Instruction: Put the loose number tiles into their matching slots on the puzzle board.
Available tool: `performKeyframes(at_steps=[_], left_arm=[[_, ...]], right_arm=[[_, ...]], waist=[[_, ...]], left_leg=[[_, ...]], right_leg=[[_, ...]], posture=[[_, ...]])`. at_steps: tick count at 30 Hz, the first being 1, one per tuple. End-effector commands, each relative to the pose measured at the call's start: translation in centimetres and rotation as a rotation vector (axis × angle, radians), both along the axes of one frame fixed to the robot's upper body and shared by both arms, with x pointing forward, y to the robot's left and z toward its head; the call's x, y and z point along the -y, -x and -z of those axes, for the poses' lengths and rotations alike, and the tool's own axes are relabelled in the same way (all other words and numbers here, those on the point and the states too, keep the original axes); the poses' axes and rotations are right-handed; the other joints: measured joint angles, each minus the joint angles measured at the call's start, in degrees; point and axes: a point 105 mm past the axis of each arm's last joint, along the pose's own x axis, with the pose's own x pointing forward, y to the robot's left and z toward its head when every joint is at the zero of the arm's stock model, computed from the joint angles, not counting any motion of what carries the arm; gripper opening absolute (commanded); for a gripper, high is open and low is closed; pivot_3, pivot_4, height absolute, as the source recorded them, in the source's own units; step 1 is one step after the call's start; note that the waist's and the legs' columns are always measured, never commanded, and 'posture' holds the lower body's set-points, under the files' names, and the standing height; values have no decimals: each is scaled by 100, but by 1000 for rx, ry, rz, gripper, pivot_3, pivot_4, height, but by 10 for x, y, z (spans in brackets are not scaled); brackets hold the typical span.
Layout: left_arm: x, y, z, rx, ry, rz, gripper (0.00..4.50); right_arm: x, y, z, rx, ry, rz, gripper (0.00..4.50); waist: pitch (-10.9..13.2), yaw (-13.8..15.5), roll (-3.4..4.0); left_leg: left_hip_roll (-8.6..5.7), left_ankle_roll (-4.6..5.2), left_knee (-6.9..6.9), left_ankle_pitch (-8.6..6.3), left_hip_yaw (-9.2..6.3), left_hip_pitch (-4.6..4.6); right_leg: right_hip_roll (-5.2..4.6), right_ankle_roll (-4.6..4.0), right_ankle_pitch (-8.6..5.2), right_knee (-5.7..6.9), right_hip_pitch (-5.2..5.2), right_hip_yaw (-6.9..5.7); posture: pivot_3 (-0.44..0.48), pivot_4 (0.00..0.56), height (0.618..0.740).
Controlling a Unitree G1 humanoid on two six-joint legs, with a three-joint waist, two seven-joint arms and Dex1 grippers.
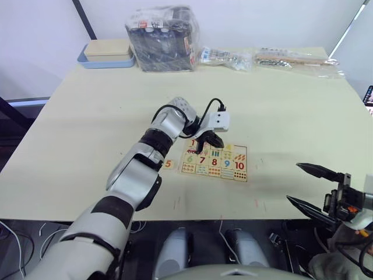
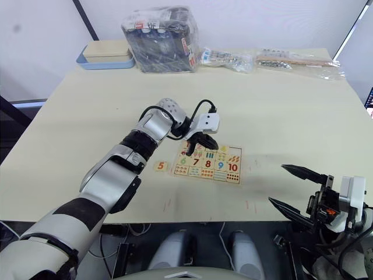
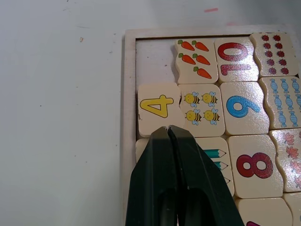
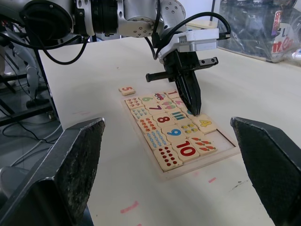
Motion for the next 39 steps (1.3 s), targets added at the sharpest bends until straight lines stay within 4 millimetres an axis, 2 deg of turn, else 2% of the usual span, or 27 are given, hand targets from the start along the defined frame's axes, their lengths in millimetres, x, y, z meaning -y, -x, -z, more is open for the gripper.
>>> performKeyframes(at_steps=[1, 9, 10, 13, 17, 23, 27, 33, 39], left_arm=[[6, 0, -9, 27, 17, 23, 29], [7, 0, -9, 27, 26, 21, 29], [7, 0, -14, 19, 53, 18, 29], [0, 7, -45, -51, 211, 1, 29], [-22, 20, -69, -91, 330, -67, 29], [-55, 42, -89, -111, 468, -242, 29], [-69, 46, -107, -4, 686, -366, 29], [-108, 71, -90, 76, 757, -603, 29], [-143, 93, -77, 127, 790, -743, 29]], right_arm=[[0, 3, -10, 49, 12, 0, 4500], [0, 3, -10, 49, 12, -1, 4500], [0, 3, -10, 50, 12, -2, 4500], [-1, 4, -11, 54, 12, -4, 4500], [-3, 2, -13, 58, 6, -15, 4500], [-6, -1, -13, 47, 6, -49, 4500], [-5, -2, -14, 41, 15, -70, 4500], [-7, -13, -18, 35, 12, -79, 4500], [-8, -16, -15, 3, 13, -88, 4500]], waist=[[0, 0, 0], [0, 0, 0], [0, 0, 0], [0, -10, 0], [-4, -48, 7], [-5, -17, 8], [-5, 15, 8], [-8, -32, 12], [-9, 14, 5]], left_leg=[[0, 0, 0, 0, 0, 0], [0, 0, 0, 0, 0, 0], [0, 0, 0, 0, 0, 0], [2, 0, 0, 0, -1, 0], [27, 0, -3, 0, 0, 3], [32, -1, -2, 0, 1, 12], [27, -2, 2, 1, -3, 12], [30, -4, -1, 2, -2, 19], [29, -9, -5, 4, -3, 25]], right_leg=[[0, 0, 0, 0, 0, 0], [0, 0, 0, 0, 0, 0], [0, 0, 0, 0, 0, 0], [0, 0, 0, 0, 0, 0], [2, -1, 0, 4, -1, -1], [-1, -1, -1, 19, -1, 1], [-9, -1, -1, 17, 2, -4], [-9, -3, -1, 21, 3, -6], [-16, -16, -8, 25, 5, -10]], posture=[[0, 150, 740], [0, 150, 740], [0, 150, 740], [0, 150, 740], [0, 150, 740], [0, 150, 740], [0, 150, 740], [0, 150, 740], [0, 150, 740]])
